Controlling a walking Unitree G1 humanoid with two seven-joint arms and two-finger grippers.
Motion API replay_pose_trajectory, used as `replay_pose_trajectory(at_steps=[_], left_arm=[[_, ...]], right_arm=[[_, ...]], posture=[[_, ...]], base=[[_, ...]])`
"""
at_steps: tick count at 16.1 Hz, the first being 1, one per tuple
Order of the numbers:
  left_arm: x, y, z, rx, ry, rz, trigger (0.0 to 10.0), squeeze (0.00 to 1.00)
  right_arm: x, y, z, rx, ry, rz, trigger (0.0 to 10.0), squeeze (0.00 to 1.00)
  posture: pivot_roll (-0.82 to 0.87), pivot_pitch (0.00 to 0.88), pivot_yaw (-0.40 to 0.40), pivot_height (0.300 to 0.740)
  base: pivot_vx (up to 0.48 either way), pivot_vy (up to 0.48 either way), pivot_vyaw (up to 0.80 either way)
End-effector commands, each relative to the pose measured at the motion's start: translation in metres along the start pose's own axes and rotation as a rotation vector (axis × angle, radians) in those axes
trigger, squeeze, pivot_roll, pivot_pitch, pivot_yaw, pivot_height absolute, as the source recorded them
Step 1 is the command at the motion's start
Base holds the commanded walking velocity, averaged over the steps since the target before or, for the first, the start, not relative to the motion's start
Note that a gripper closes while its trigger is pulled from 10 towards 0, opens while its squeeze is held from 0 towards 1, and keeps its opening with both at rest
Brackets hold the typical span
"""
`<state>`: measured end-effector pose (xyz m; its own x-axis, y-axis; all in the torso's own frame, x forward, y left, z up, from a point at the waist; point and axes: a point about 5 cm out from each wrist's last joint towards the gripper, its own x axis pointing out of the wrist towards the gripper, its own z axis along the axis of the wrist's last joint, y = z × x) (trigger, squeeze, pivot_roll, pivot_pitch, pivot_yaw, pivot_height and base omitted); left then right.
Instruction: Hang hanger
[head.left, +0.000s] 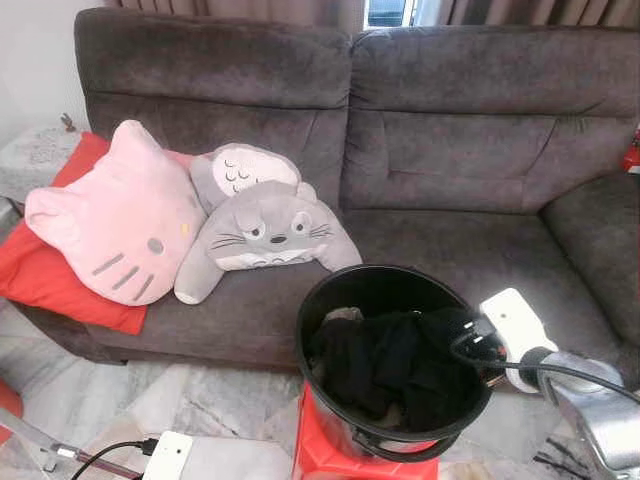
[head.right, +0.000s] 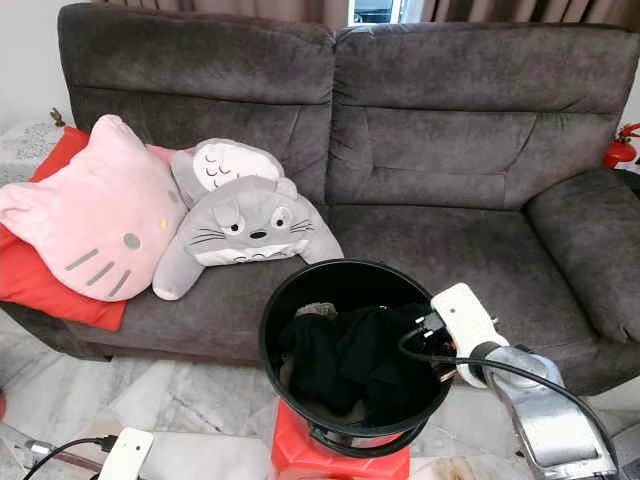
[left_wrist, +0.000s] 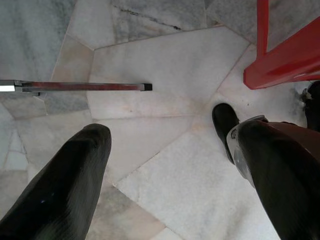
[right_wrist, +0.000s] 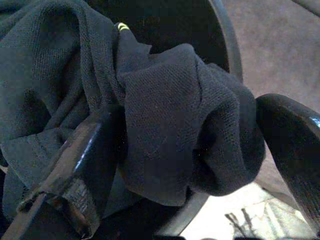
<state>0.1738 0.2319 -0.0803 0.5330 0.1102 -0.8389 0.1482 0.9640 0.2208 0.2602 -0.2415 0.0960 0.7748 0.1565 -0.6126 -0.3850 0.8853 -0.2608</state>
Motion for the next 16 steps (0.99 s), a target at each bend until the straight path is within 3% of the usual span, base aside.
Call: replay_pose_trajectory(at_steps=[1,3,7,8,16], left_arm=[[-0.001,0.001,-0.004,0.013,0.019,0.000,10.0,0.00],[-0.001,0.001,-0.004,0.011,0.018,0.001,10.0,0.00],[0.000,0.001,-0.004,0.010,0.018,0.000,10.0,0.00],[0.000,0.001,-0.003,0.010,0.017,0.000,10.0,0.00],[-0.001,0.001,-0.004,0.005,0.019,-0.005,10.0,0.00]], right_arm=[[0.003,0.002,0.002,-0.001,-0.009,0.017,10.0,0.00],[0.007,0.014,0.001,-0.020,-0.012,0.092,10.0,0.00],[0.009,0.018,-0.002,-0.021,-0.005,0.108,10.0,0.00],[0.010,0.018,-0.002,-0.023,-0.004,0.104,0.1,0.00],[0.012,0.024,-0.003,-0.035,0.000,0.135,0.0,0.00]], posture=[[-0.12,0.000,-0.007,0.740],[-0.12,0.000,-0.009,0.740],[-0.12,0.000,-0.010,0.740],[-0.12,0.000,-0.010,0.740],[-0.11,0.000,-0.012,0.740]], base=[[0.000,0.000,0.00],[0.000,0.000,0.00],[0.000,0.000,0.00],[0.000,0.000,0.00],[0.000,0.000,0.00]])
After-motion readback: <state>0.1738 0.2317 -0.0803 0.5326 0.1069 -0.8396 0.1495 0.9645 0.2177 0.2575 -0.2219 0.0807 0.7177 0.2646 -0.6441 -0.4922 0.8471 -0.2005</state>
